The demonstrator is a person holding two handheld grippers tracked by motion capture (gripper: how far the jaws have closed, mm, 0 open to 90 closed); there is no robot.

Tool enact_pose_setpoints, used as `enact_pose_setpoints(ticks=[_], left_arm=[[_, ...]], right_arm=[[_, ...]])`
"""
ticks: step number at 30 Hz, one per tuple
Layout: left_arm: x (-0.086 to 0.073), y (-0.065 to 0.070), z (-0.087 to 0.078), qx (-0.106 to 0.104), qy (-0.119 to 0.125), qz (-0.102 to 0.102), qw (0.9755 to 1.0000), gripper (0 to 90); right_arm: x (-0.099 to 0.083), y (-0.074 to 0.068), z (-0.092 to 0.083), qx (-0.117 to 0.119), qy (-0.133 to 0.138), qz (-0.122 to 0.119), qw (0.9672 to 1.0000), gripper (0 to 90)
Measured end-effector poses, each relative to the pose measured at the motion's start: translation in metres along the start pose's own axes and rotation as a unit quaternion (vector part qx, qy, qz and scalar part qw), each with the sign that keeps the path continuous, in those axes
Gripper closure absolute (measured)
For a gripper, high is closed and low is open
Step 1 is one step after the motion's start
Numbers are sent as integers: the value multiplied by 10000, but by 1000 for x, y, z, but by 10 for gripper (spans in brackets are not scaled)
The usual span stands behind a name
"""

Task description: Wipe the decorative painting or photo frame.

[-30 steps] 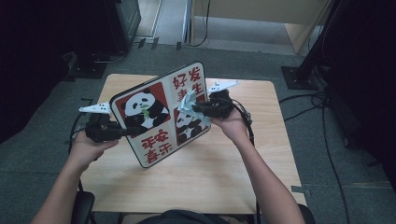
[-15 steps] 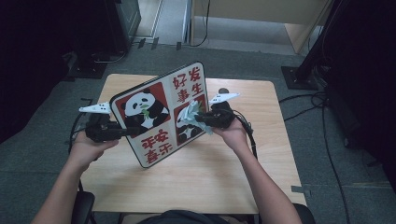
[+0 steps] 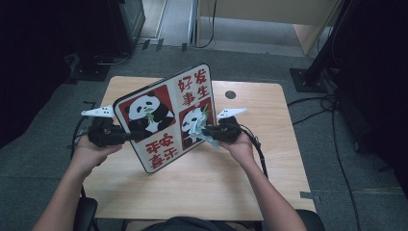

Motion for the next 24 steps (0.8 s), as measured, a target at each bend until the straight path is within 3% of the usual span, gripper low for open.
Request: enact_pose_setpoints(ticks=[2,8,14,24], left_arm=[[0,0,0,0,0,-2,10000,791],[0,0,0,-3,1,5,10000,791],[0,0,0,-9,7,12,10000,790],[-1,1,0,-6,18,7,10000,788]], right_arm=[[-8,0,3,48,-58,155,9999,796],[-26,0,10,15,-215,31,9998,796],[-39,2,15,54,-358,69,9993,794],[-41,1,16,92,-459,219,9987,795]])
Point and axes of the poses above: each handheld gripper's, and its own axes: z roughly forward along the jaws, x roughly out of its top, y roughly to its right, the point moved 9 cm from there along z, roughly forward along the jaws, and after that the axes turned 3 degrees about y, right-handed, at the moved point
